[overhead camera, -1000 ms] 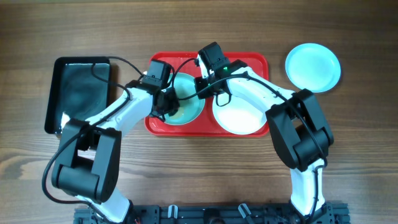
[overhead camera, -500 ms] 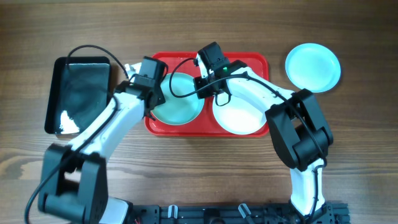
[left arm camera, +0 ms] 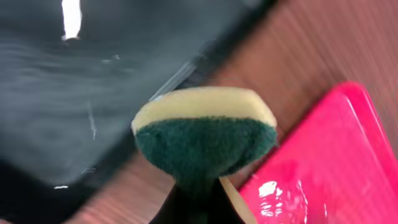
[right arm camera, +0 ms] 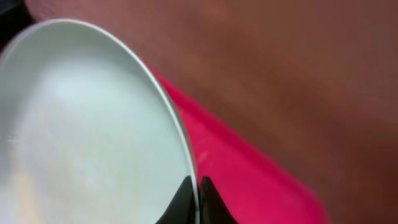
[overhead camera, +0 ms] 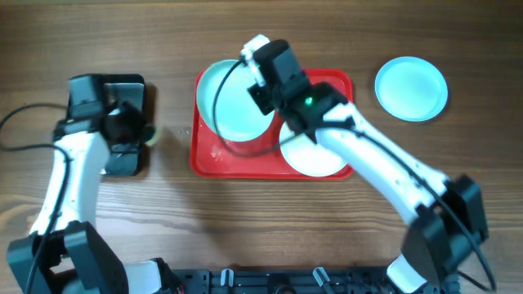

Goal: Clean dirty plates on tray and stack at the side

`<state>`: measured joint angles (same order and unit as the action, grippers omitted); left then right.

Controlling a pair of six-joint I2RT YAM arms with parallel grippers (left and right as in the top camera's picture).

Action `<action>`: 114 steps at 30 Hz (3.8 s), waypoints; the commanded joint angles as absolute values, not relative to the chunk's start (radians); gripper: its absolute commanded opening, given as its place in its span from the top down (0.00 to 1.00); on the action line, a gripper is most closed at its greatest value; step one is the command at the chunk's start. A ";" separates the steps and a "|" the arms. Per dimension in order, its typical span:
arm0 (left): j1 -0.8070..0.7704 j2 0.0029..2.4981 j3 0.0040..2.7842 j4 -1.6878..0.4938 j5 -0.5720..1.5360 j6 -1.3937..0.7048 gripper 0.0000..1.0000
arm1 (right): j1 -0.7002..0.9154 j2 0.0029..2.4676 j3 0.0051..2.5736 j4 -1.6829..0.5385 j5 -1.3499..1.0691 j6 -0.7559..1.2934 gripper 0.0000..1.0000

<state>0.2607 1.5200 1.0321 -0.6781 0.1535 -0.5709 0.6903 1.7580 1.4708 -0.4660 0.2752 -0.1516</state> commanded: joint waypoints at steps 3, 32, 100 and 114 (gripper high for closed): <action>0.393 1.501 1.027 -0.698 0.194 -0.584 0.96 | 0.828 1.721 1.480 -0.403 0.739 -0.509 0.96; 0.410 1.502 1.021 -0.708 0.193 -0.581 0.96 | 0.323 1.755 1.480 -0.465 -0.142 0.094 0.96; 0.410 1.502 1.013 -0.689 0.194 -0.581 0.96 | 0.160 2.084 1.477 -1.068 -0.201 -0.126 0.61; 0.371 1.502 1.013 -0.677 0.263 -0.546 0.96 | 0.160 2.084 1.335 -0.951 -0.240 0.102 0.90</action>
<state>0.4042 1.5200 1.0237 -0.6880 0.2115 -0.5743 0.1577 2.0502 1.3720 -0.9874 -0.2131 0.0566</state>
